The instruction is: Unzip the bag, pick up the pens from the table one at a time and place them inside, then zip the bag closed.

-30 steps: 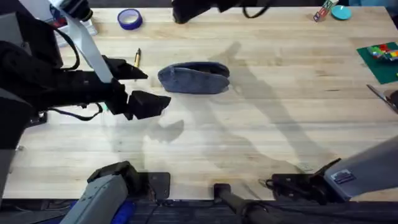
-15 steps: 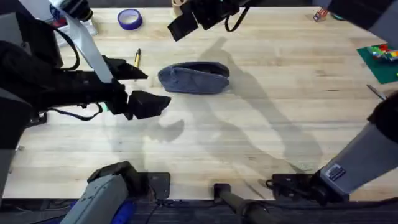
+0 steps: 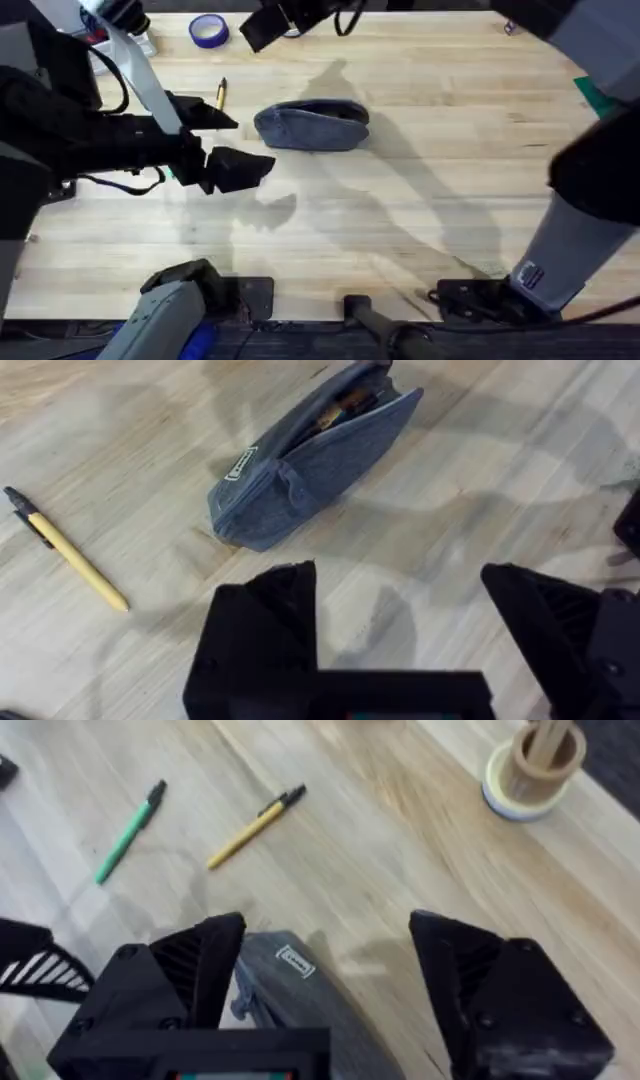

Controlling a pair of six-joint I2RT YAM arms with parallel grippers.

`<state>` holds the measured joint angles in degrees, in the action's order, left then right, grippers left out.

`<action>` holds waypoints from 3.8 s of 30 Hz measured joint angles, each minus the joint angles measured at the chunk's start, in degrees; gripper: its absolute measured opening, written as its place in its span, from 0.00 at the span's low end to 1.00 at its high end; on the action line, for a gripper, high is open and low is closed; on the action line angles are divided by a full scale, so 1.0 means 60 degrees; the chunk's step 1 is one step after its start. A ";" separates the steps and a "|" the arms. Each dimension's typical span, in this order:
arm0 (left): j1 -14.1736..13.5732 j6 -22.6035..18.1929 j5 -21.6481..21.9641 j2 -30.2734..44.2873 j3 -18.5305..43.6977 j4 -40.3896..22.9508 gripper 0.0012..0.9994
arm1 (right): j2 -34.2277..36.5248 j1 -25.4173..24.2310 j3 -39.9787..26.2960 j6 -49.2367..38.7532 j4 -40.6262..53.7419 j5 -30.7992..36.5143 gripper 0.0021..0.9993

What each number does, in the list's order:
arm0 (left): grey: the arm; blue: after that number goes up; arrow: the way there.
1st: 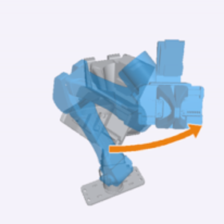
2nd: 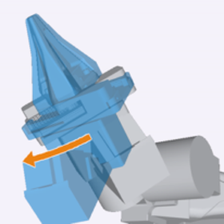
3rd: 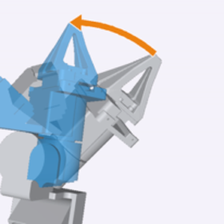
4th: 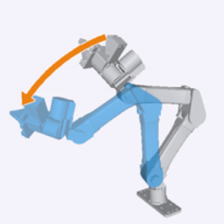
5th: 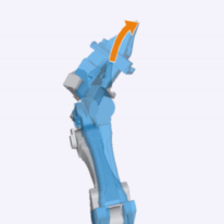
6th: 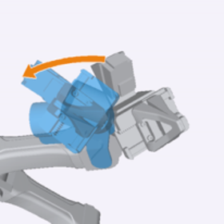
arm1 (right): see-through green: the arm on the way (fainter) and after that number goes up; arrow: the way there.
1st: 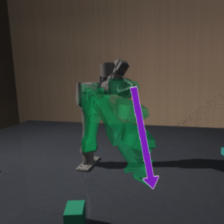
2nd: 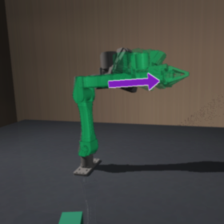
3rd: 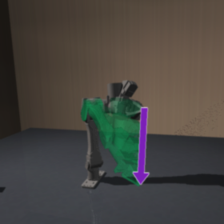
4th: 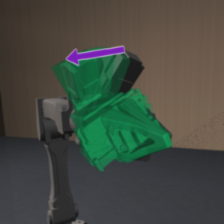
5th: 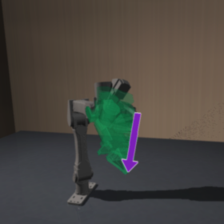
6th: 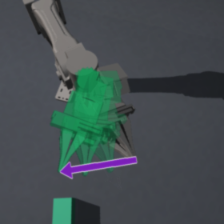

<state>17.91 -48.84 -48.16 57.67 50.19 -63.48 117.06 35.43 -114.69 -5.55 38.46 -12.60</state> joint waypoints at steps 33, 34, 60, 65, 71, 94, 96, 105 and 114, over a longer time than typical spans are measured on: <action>0.0000 0.0000 0.0000 0.0000 0.0000 0.0000 0.99 | 0.1780 -0.0788 -0.0678 -0.0491 0.0237 0.1286 1.00; 0.0000 0.0000 0.0000 -0.0001 0.0000 0.0000 0.99 | 0.1884 -0.0783 -0.0678 -0.0552 0.0248 0.1282 1.00; 0.0000 0.0004 0.0235 -0.0004 0.0000 0.0109 0.99 | 0.2155 -0.0682 -0.0679 -0.0574 0.0311 0.0499 1.00; 0.0000 0.0004 0.0268 -0.0003 0.0000 0.0137 0.99 | 0.2155 -0.0626 -0.0686 -0.0541 0.0341 0.0447 1.00; 0.0000 0.0326 0.0643 -0.0004 0.0000 0.0687 0.99 | 0.2151 -0.0526 -0.1039 -0.0538 0.0587 0.0298 1.00; 0.1559 0.1042 0.1417 0.1707 0.0000 0.4078 0.99 | 0.0150 -0.0318 -0.1344 -0.0400 0.1934 -0.0051 1.00; 0.1559 0.1059 0.1563 0.2082 0.0000 0.4468 0.99 | -0.0032 -0.0318 -0.1358 -0.0400 0.2017 -0.0051 1.00; 0.1529 0.1921 0.2827 0.3417 0.0000 0.6218 0.99 | -0.0253 -0.0318 -0.1374 -0.0400 0.2302 -0.0051 1.00; 0.0216 0.2741 0.4878 0.3472 0.0000 0.6906 0.99 | -0.0293 -0.0318 -0.1374 -0.0400 0.2422 -0.0051 1.00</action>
<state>19.21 -32.40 -18.89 78.50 50.19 -22.05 115.31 33.52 -122.93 -7.94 52.99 -12.91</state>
